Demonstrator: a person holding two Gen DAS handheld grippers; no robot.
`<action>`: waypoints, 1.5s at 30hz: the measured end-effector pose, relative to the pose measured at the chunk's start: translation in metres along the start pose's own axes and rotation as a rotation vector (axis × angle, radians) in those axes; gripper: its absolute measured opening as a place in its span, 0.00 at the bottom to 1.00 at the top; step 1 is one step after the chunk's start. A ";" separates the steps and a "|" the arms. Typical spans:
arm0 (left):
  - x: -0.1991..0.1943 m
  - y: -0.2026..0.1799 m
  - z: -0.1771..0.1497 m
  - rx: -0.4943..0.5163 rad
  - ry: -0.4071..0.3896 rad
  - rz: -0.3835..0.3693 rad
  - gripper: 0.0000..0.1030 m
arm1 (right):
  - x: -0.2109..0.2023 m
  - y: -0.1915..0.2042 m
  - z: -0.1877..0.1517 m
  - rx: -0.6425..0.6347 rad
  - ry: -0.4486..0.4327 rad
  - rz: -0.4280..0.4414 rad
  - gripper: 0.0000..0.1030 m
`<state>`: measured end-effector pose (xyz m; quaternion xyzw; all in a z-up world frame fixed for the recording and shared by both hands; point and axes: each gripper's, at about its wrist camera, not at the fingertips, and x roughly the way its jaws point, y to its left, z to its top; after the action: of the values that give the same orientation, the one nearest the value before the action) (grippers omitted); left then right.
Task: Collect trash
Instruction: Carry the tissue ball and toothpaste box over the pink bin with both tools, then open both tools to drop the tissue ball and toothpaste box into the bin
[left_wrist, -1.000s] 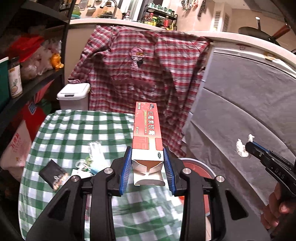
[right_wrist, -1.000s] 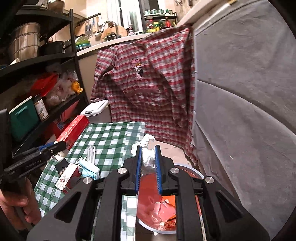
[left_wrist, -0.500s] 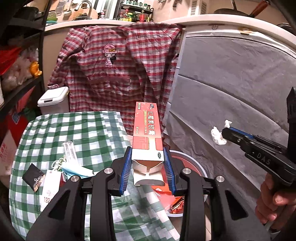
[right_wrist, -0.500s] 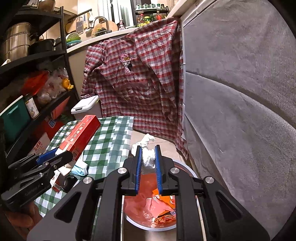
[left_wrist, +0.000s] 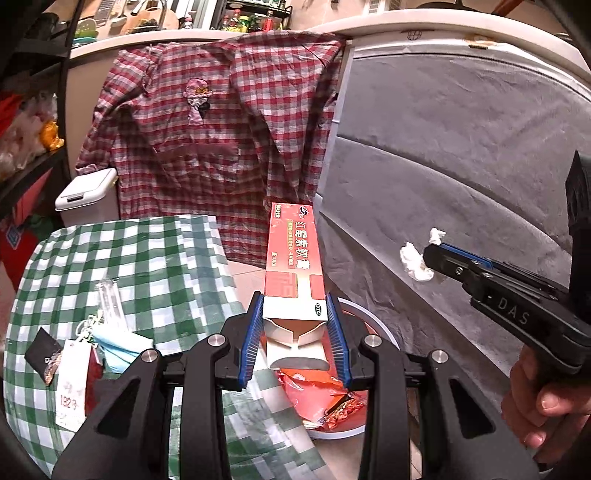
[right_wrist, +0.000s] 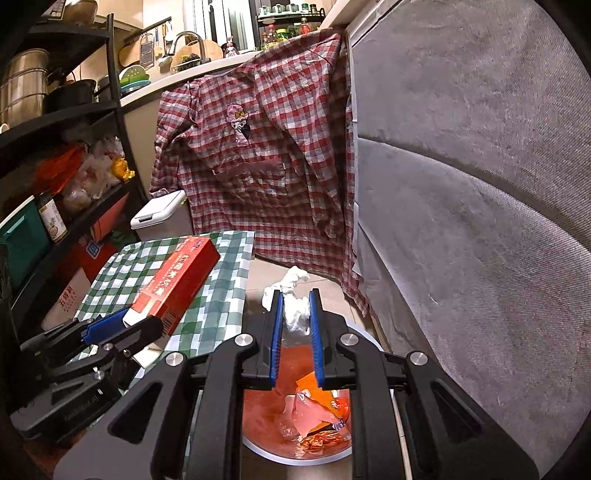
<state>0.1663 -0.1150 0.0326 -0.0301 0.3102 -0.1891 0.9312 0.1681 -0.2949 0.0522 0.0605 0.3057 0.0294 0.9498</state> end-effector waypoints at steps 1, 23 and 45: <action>0.003 -0.002 0.000 0.003 0.006 -0.005 0.33 | 0.001 0.001 -0.001 0.002 0.002 -0.003 0.14; 0.029 -0.014 -0.006 0.011 0.055 -0.019 0.33 | 0.015 -0.008 0.002 0.020 0.017 -0.008 0.14; 0.041 -0.018 -0.009 0.016 0.098 -0.063 0.53 | 0.023 -0.015 0.003 0.057 0.025 -0.011 0.34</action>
<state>0.1857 -0.1461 0.0053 -0.0230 0.3529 -0.2218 0.9087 0.1888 -0.3083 0.0391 0.0858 0.3188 0.0162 0.9438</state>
